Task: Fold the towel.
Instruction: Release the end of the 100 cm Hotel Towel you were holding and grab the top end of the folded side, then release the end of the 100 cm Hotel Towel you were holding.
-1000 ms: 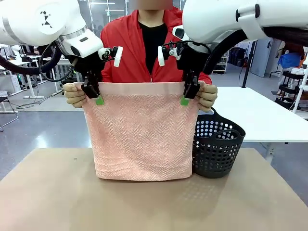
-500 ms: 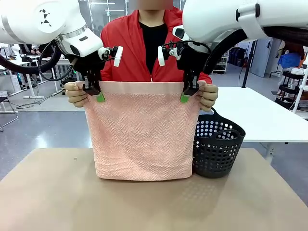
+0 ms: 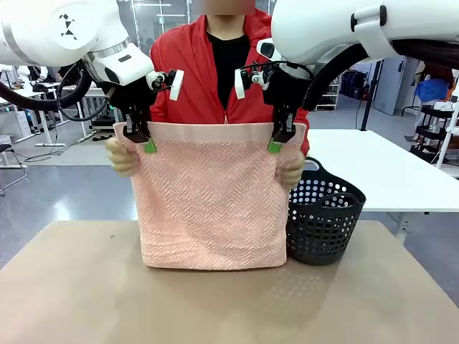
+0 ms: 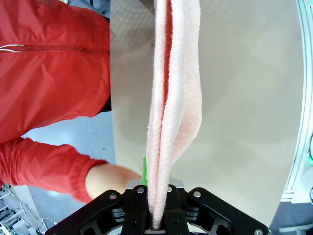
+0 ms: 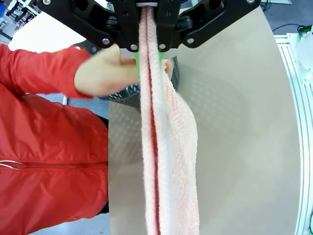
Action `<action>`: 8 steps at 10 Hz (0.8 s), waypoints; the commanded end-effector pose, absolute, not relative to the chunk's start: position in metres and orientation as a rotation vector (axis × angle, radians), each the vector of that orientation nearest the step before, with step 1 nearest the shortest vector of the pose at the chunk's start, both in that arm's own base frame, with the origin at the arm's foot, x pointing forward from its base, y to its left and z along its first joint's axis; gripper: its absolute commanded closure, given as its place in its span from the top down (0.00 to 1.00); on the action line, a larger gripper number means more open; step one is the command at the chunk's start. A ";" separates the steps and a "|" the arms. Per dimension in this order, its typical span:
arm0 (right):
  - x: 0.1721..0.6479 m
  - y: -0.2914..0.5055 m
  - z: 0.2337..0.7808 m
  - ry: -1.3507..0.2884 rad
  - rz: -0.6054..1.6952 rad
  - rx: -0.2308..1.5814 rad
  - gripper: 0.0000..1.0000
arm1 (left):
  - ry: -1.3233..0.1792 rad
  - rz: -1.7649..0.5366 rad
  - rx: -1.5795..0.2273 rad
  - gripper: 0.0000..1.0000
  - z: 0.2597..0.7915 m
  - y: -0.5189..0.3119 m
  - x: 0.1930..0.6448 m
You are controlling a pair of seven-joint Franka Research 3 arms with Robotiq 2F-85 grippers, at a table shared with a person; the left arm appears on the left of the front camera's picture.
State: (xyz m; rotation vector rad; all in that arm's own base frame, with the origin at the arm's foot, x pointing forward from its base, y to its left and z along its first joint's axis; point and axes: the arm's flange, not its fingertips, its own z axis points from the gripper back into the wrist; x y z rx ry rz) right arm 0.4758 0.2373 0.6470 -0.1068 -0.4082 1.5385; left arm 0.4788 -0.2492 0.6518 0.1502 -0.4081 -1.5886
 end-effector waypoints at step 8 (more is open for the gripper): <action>0.476 0.236 0.648 -0.410 1.538 -0.111 0.00 | -0.413 -1.586 0.154 0.02 0.654 -0.248 0.479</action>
